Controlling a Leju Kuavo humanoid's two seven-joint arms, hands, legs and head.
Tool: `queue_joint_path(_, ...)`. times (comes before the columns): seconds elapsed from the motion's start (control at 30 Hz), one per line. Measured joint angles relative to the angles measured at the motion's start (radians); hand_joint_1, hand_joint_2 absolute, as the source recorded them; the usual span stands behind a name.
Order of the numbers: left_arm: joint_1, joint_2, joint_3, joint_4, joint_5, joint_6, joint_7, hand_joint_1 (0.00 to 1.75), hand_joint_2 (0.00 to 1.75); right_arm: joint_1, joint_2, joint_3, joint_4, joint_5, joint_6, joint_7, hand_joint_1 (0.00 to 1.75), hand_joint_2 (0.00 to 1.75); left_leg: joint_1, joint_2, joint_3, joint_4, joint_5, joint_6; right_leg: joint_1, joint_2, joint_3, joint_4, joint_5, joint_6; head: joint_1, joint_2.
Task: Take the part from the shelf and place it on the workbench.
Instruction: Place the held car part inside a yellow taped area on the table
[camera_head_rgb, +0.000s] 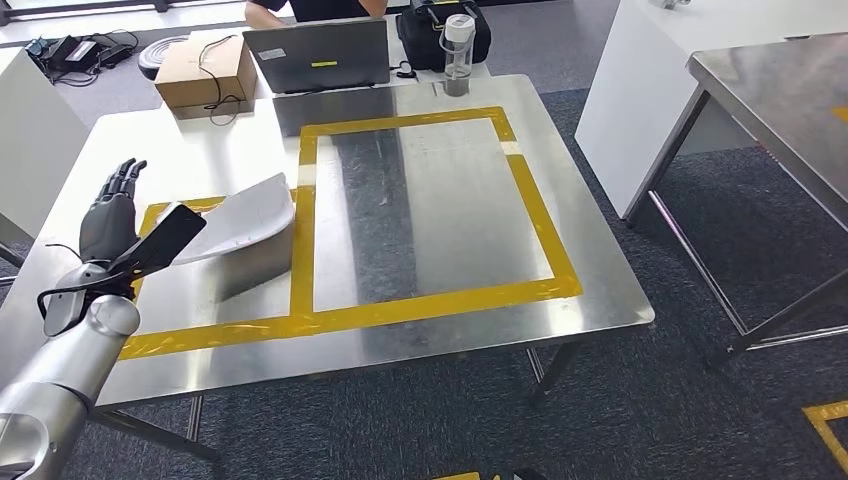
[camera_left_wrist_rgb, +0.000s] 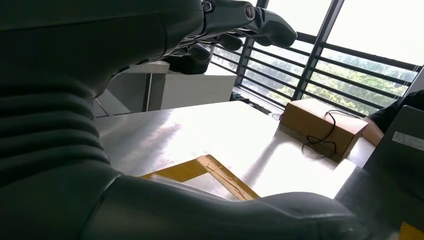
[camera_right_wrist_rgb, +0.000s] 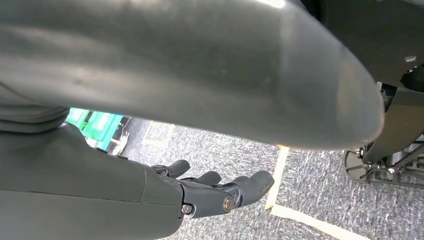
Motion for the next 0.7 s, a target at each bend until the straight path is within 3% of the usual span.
queue_joint_path(0.1,-0.002,0.000,0.003,-0.010,0.009,0.045,-0.029,0.00,0.00,0.000,0.002,0.000,0.000,0.005,0.000,0.000,0.00,0.00,-0.006,0.000,0.000,0.002,-0.001,0.014,-0.004,0.000,0.003,-0.007,0.005,0.009,-0.001,0.000)
queue_joint_path(0.2,-0.008,0.000,0.006,-0.027,0.013,0.067,-0.050,0.00,0.00,0.000,0.003,0.000,0.000,0.011,0.000,0.000,0.00,0.00,0.003,0.004,0.020,-0.034,0.024,0.025,-0.001,0.000,0.005,0.000,-0.006,0.020,0.001,0.000)
queue_joint_path(0.23,-0.010,-0.001,0.006,-0.030,0.011,0.068,-0.051,0.00,0.00,-0.001,0.003,0.000,0.000,0.012,0.000,0.000,0.00,0.00,0.008,0.006,0.025,-0.046,0.031,0.026,0.000,-0.001,-0.008,0.032,-0.029,0.024,0.002,0.000)
queue_joint_path(0.3,-0.013,-0.003,0.006,-0.032,0.005,0.068,-0.049,0.00,0.00,-0.001,0.003,0.000,0.000,0.013,0.000,0.000,0.00,0.00,0.011,0.011,0.024,-0.050,0.036,0.027,-0.005,-0.001,-0.058,0.151,-0.094,0.033,0.003,0.000)
queue_joint_path(0.37,-0.011,-0.006,0.006,-0.031,0.001,0.068,-0.044,0.00,0.00,0.000,0.003,0.000,0.000,0.013,0.000,0.000,0.00,0.00,0.016,0.012,0.016,-0.043,0.036,0.024,-0.013,-0.002,-0.097,0.243,-0.123,0.044,0.003,0.000)
queue_joint_path(0.4,-0.010,-0.008,0.006,-0.031,-0.001,0.067,-0.042,0.00,0.00,0.000,0.003,0.000,0.000,0.013,0.000,0.000,0.00,0.00,0.020,0.013,0.011,-0.038,0.035,0.020,-0.018,-0.002,-0.091,0.238,-0.110,0.050,0.003,0.000)
queue_joint_path(0.5,-0.012,-0.011,0.006,-0.031,-0.004,0.062,-0.033,0.00,0.00,-0.002,0.005,0.000,0.000,0.011,0.000,0.000,0.00,0.00,0.035,0.011,-0.008,-0.006,0.024,-0.006,-0.032,-0.003,-0.001,0.079,-0.039,0.072,0.006,0.000)
queue_joint_path(0.53,-0.014,-0.012,0.006,-0.031,-0.006,0.060,-0.031,0.00,0.00,-0.003,0.006,-0.001,0.000,0.009,0.000,-0.001,0.00,0.00,0.035,0.009,-0.016,0.007,0.020,-0.016,-0.034,0.000,0.016,0.048,-0.030,0.070,0.009,0.000)
queue_joint_path(0.57,-0.016,-0.013,0.006,-0.031,-0.008,0.057,-0.029,0.00,0.00,-0.004,0.008,-0.003,0.000,0.008,-0.001,-0.001,0.00,0.00,0.033,0.007,-0.024,0.017,0.017,-0.026,-0.035,0.004,0.019,0.038,-0.034,0.061,0.010,0.000)
queue_joint_path(0.63,-0.020,-0.015,0.006,-0.031,-0.010,0.052,-0.024,0.00,0.00,-0.005,0.009,-0.008,0.000,0.004,-0.001,-0.001,0.00,0.00,0.032,0.003,-0.032,0.025,0.018,-0.040,-0.034,0.009,0.007,0.048,-0.039,0.032,0.011,0.000)
queue_joint_path(0.7,-0.022,-0.017,0.006,-0.030,-0.011,0.049,-0.020,0.00,0.00,-0.007,0.009,-0.014,0.000,0.003,-0.001,0.000,0.00,0.00,0.035,0.004,-0.043,0.043,0.002,-0.048,-0.032,0.007,0.000,0.046,-0.035,0.012,0.010,0.000)
